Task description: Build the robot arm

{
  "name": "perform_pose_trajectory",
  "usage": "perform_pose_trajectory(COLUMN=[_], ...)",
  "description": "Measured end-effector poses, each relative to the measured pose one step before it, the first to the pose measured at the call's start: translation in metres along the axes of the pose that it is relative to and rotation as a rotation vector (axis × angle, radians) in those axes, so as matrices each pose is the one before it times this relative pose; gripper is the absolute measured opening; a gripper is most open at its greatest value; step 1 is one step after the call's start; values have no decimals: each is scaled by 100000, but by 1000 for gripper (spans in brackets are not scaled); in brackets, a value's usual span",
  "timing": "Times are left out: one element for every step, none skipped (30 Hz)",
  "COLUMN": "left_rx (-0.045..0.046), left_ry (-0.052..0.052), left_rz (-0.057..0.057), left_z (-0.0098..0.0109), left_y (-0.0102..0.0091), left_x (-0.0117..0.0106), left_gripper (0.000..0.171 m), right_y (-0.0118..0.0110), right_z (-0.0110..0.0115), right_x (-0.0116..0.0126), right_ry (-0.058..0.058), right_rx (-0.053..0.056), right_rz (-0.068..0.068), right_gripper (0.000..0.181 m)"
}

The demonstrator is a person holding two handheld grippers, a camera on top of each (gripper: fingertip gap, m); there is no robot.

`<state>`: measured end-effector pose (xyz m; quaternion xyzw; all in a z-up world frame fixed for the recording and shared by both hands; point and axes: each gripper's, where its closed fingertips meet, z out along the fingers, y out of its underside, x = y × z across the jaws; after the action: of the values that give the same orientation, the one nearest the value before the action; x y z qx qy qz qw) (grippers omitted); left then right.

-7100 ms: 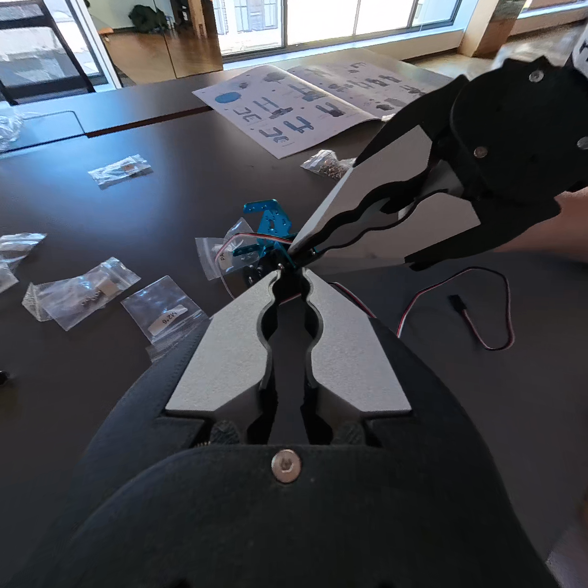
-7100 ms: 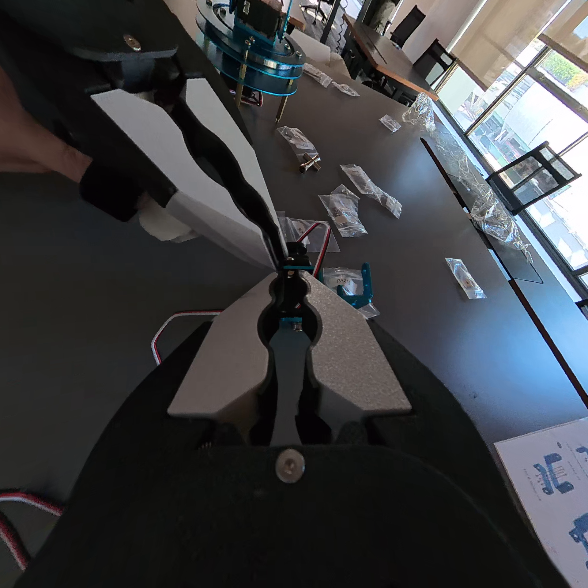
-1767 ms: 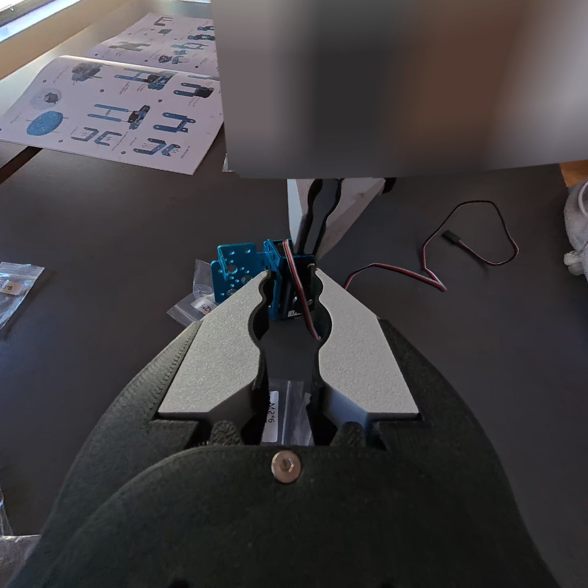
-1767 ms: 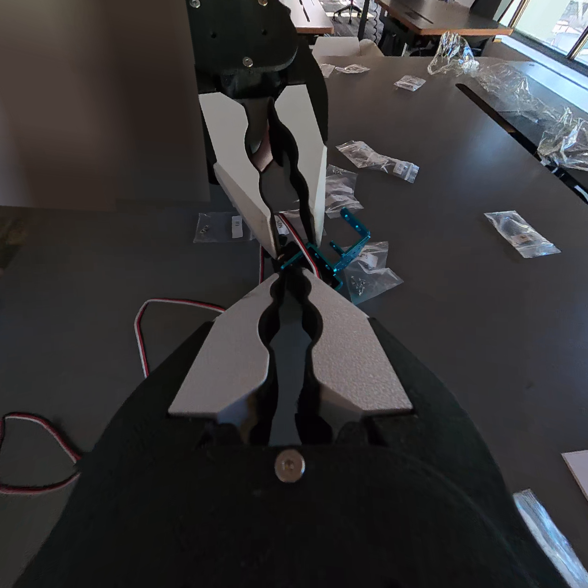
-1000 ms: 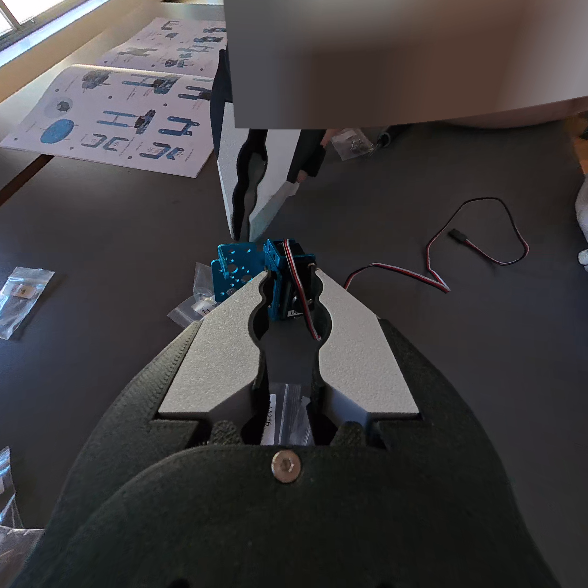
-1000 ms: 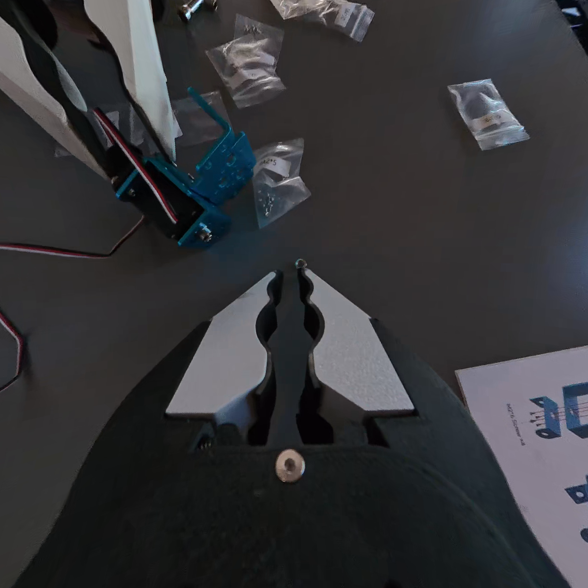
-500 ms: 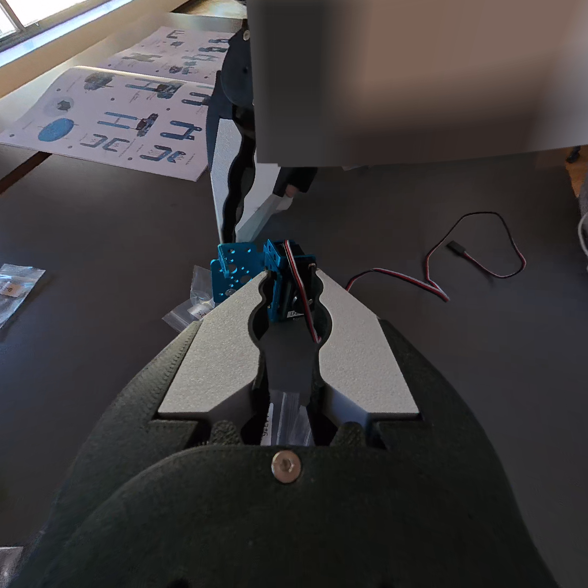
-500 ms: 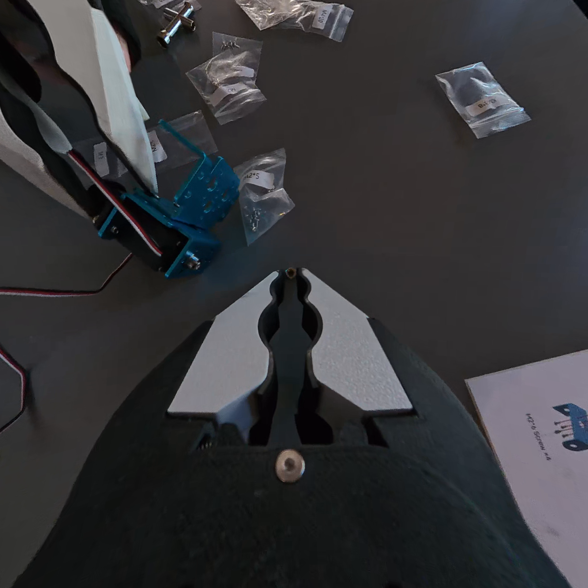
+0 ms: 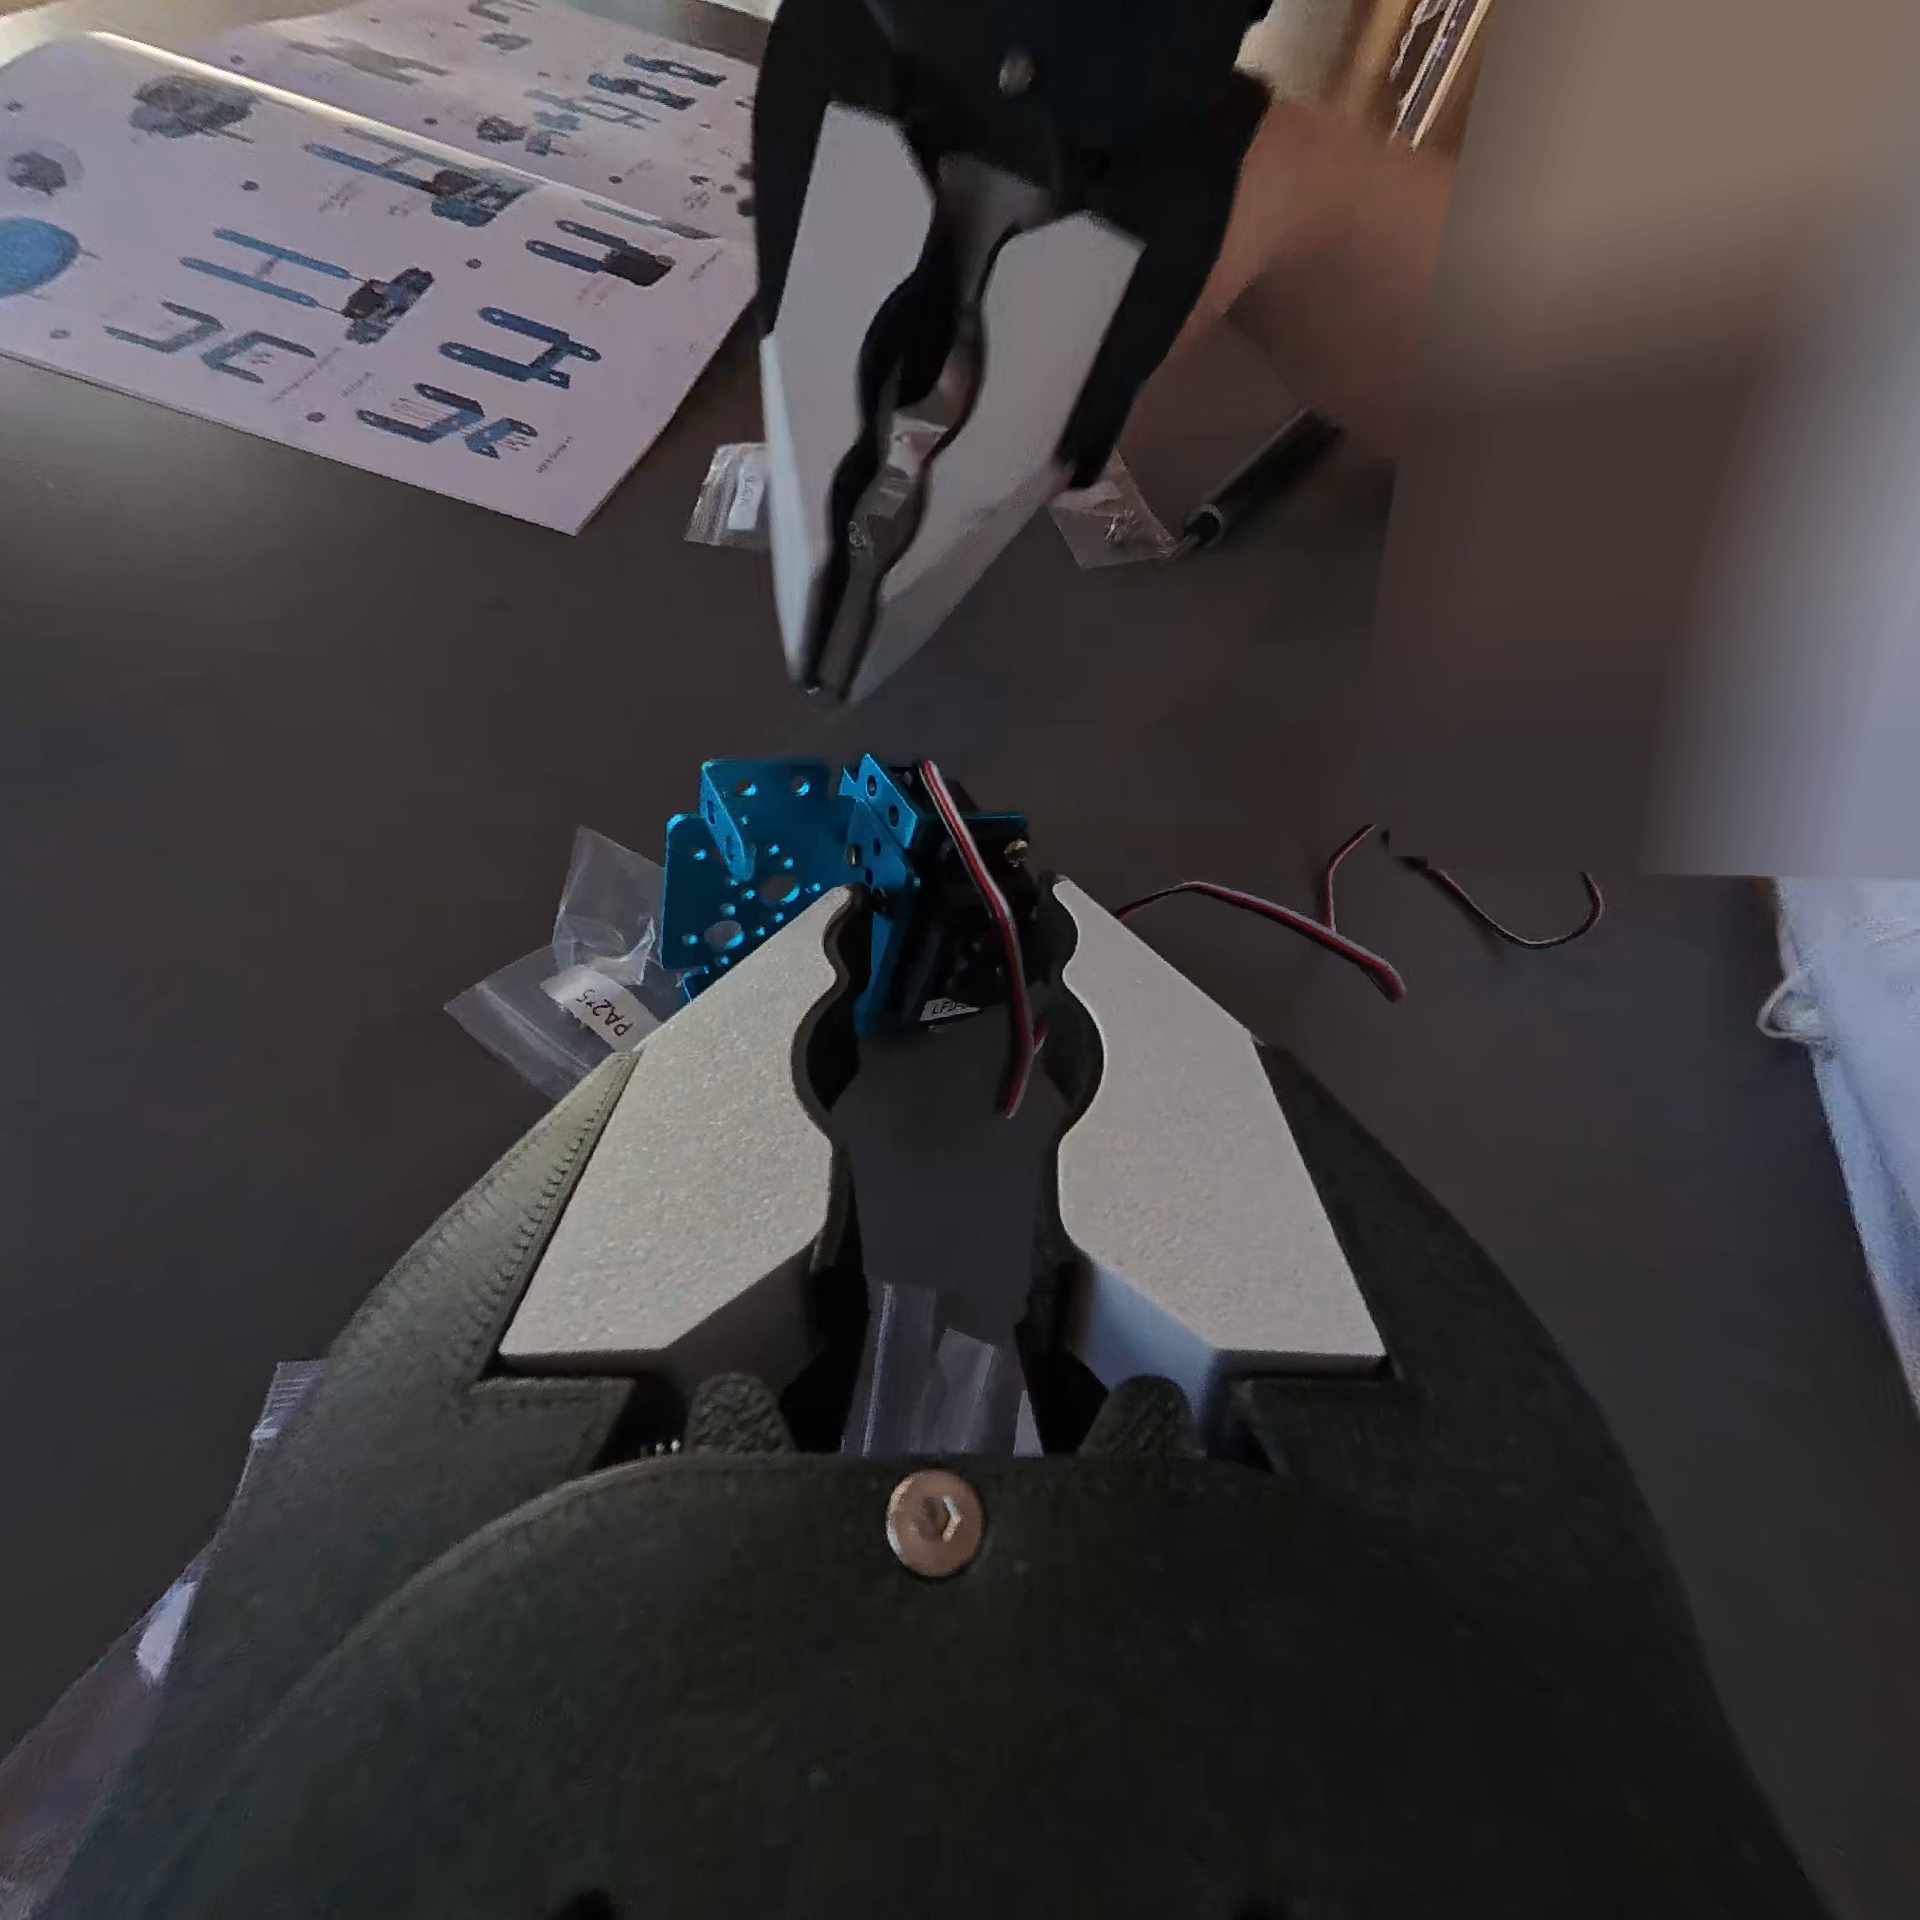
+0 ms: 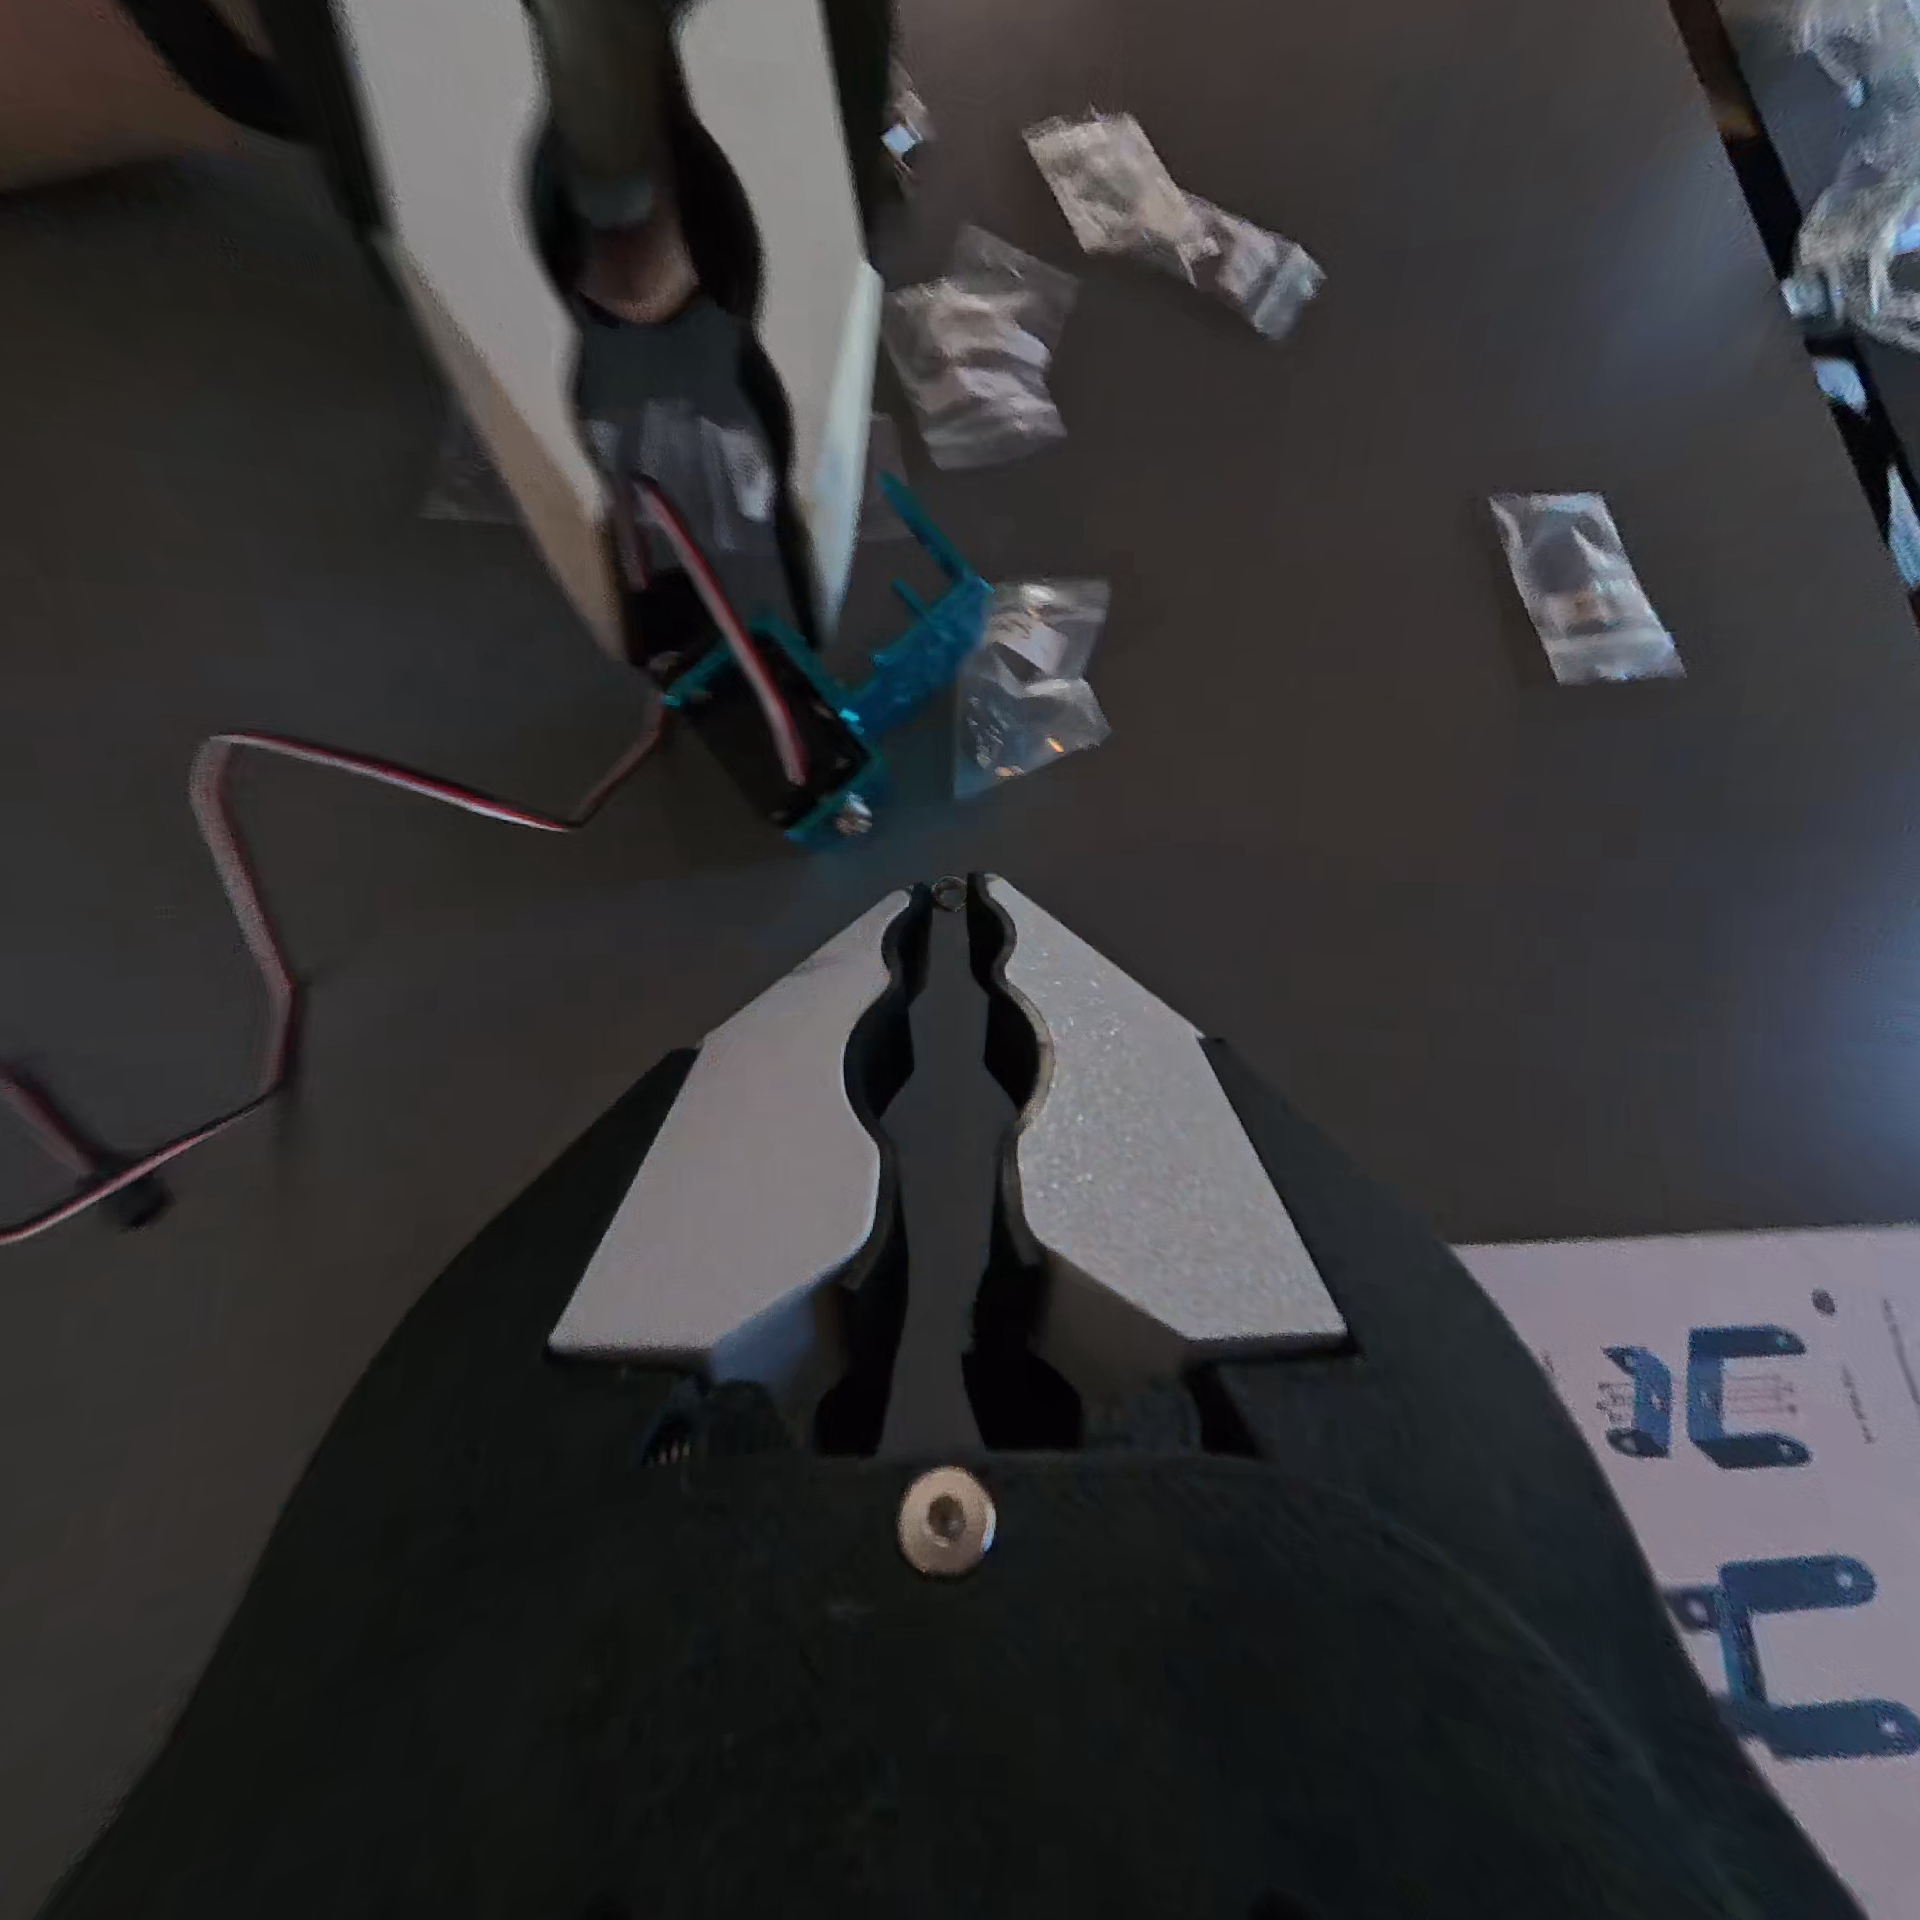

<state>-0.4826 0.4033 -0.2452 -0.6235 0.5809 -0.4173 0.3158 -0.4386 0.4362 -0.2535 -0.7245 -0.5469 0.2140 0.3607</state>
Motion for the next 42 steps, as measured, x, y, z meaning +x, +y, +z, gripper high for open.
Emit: perform_pose_trajectory(left_rx=[482, 78, -459, -363, -858, -1060, -998, -520, -54, 223, 95, -349, -843, -262, 172, 302, 59, 198, 690, 942, 1175, 1130, 1126, 881, 671, 657, 338, -316, -733, -739, -1059, -598, 291, -43, -47, 37, 3, -7, -16, 59, 122, 127], left_ry=[-318, -374, -492, -1329, -1744, -1784, -1662, -1129, -604, 398, 1151, 1188, 778, 251, 778, 891, 863, 618, 247, 286, 596, 253, 382, 298, 72, 67, -216, -457, -653, 254, 417, -268, -166, -334, -453, -82, 286, 155, -302, -215, -150, -22], left_rz=[109, -249, 383, 456, 465, 687, 911, 867, 326, -392, -736, -785, -767, -710, -871, -1163, -1240, -983, -749, -689, -675, -631, -506, -539, -579, -539, -350, -167, 98, 415, 613, 714, 417, 153, -157, -128, 241, 456, 523, 401, 347, 122], left_z=[-56, -160, -234, -252, -213, -168, -159, -110, -22, 79, 167, 199, 179, 99, 34, -29, -81, -128, -152, -133, -116, -114, -113, -98, -68, -45, 14, 68, 83, 124, 137, 135, 68, 41, 5, 3, 4, 14, 22, 17, 21, 14], left_y=[-1, 42, 88, 30, 49, 42, 49, 33, -1, -22, 1, 93, 206, 131, 64, 40, 55, -21, -110, -144, -197, -205, -203, -154, -105, -100, -25, 69, 129, 129, 159, 65, -72, -16, 0, -5, -11, -10, -14, -24, -13, -7], left_x=[-62, -88, -92, -218, -278, -251, -193, -103, -56, 72, 130, 113, 16, -91, -13, -44, -39, -50, -80, -58, 18, -19, 10, -4, -40, -26, -71, -96, -93, 91, 161, 66, 63, -5, -62, -3, 86, 73, 4, 5, 4, -4], left_gripper=[32, 31, 31, 32, 32, 31, 32, 32, 32, 31, 31, 31, 32, 32, 33, 33, 33, 34, 35, 35, 34, 33, 33, 33, 32, 31, 29, 28, 28, 28, 28, 29, 28, 27, 28, 28, 26, 24, 24, 24, 24, 24], right_y=[-960, -1211, -1038, -511, -115, 23, 77, 99, 142, 33, -148, -134, 22, 84, 202, 177, 8, -167, -145, -66, -46, 10, 45, -33, 13, 21, -51, -30, -1, 9, 32, 47, 11, 28, -2, 8, -3, 26, 55, 66, 96, 54], right_z=[-575, -364, -41, 215, 337, 343, 313, 280, 245, 200, 156, 134, 140, 116, 96, 73, 49, 56, 70, 50, 27, 44, 34, 14, 10, 20, 36, 48, 73, 58, 70, 59, 17, -1, -14, 0, 15, 19, 6, 31, 68, 87], right_x=[-1014, -1000, -557, -443, -283, -58, -226, -43, 176, 42, 79, 10, -147, -53, -170, -60, 142, 15, -103, 166, 136, -40, 4, 103, 11, 0, -10, -31, -14, -57, -70, -59, 1, 24, 44, 49, 52, -2, -15, -24, -81, -85], right_ry=[-5387, -5280, -2908, -2570, -1627, 209, -260, 1153, 2437, 1479, 1505, 735, -533, -413, -1527, -731, 671, -250, -1122, 586, 270, -983, -568, 654, 276, 75, -49, -208, -1, -241, -294, -99, 194, 212, 237, 315, 539, 436, 397, 269, -104, -115], right_rx=[4738, 6701, 6262, 3403, 1193, 547, 80, -502, -1245, -706, 572, 1058, 171, -41, -764, -752, 585, 1746, 1498, 928, 845, 367, -58, 546, 256, 95, 434, 287, 69, -72, -142, -260, 55, -84, -16, -97, -238, -474, -554, -617, -641, -303], right_rz=[-1432, -769, 410, 880, 434, -539, -1860, -2438, -2570, -2337, -2238, -1787, -989, -629, -265, -272, -497, -44, 401, -211, -384, 810, 859, -301, -653, -215, 163, 87, -131, -110, -83, -131, -398, -236, -121, -221, -419, -1071, -1406, -1041, -837, -516], right_gripper=[7, 6, 6, 6, 7, 6, 6, 7, 7, 7, 7, 7, 7, 7, 7, 7, 7, 7, 7, 7, 7, 7, 7, 7, 7, 7, 7, 7, 7, 7, 7, 7, 7, 7, 7, 7, 7, 7, 7, 7, 7, 7])
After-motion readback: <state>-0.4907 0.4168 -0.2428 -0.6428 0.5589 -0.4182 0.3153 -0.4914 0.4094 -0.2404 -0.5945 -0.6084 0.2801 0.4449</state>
